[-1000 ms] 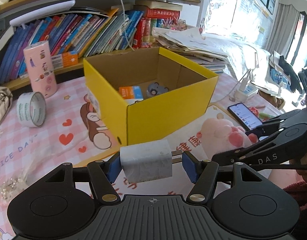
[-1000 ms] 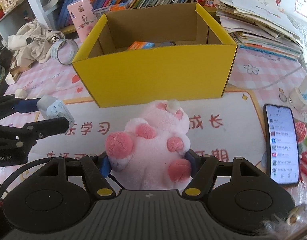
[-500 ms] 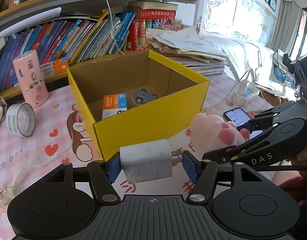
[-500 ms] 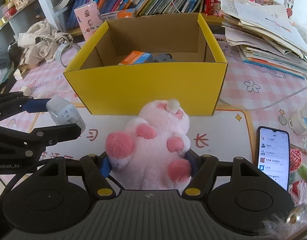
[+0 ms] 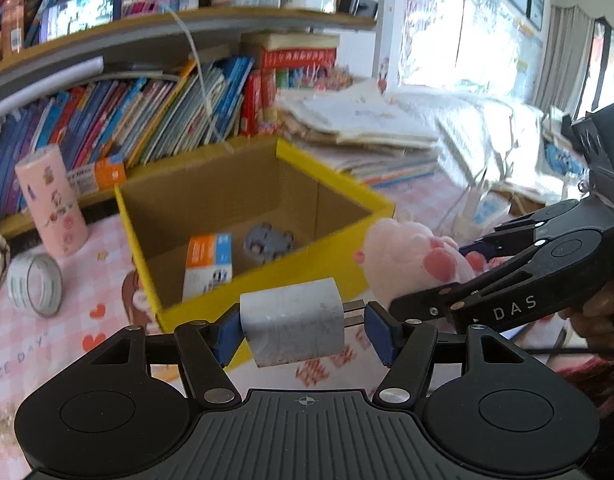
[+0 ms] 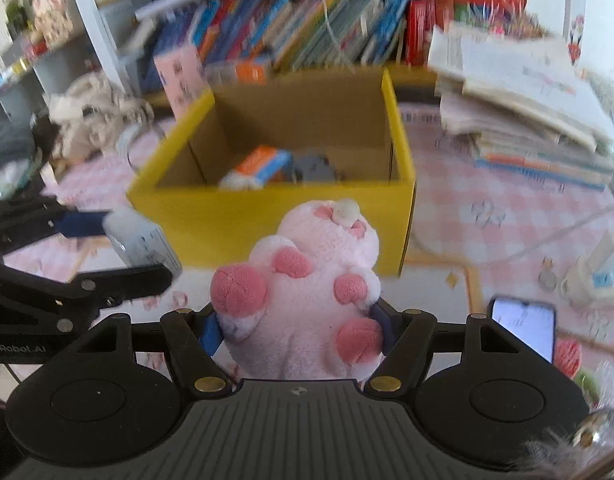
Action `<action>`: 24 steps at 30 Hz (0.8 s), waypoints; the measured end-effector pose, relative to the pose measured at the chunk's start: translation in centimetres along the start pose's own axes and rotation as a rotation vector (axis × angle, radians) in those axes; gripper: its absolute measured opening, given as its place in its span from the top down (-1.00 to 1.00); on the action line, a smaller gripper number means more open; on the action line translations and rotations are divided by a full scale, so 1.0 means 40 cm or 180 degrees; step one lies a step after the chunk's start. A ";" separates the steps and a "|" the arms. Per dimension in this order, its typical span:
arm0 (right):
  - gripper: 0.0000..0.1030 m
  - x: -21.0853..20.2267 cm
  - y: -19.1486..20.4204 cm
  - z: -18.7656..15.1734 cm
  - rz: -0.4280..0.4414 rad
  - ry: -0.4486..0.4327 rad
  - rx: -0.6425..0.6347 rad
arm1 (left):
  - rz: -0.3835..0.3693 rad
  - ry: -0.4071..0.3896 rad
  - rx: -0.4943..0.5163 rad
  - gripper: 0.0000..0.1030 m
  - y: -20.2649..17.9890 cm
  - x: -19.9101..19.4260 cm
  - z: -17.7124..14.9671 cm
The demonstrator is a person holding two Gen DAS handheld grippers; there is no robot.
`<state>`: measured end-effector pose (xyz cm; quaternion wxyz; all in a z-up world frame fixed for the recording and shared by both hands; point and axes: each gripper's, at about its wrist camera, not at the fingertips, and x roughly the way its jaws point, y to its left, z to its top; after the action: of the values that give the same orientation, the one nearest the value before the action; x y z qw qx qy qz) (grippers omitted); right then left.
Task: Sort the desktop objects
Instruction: 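Release the charger plug into the yellow box with the left gripper while the right releases the pig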
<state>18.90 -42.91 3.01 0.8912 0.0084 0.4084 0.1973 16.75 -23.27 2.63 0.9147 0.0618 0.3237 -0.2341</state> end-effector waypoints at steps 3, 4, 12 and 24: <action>-0.31 -0.024 -0.001 0.033 0.0020 -0.0227 -0.0091 | 0.0003 -0.0138 0.0030 -0.23 -0.003 -0.009 0.032; -0.31 -0.030 -0.002 0.047 0.0015 -0.0306 -0.0126 | 0.0014 -0.0184 0.0020 -0.23 0.001 -0.011 0.043; -0.31 -0.028 -0.034 0.170 0.0004 -0.0692 -0.0305 | 0.0225 -0.0456 -0.0039 -0.24 0.048 -0.007 0.123; -0.31 0.154 -0.069 0.337 0.0102 -0.0614 -0.0560 | 0.0510 -0.0258 0.0026 -0.24 0.090 0.113 0.165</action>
<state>33.33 -41.26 7.02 0.9204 -0.0443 0.3017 0.2448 25.24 -23.60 4.87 0.9425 0.0817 0.2795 -0.1638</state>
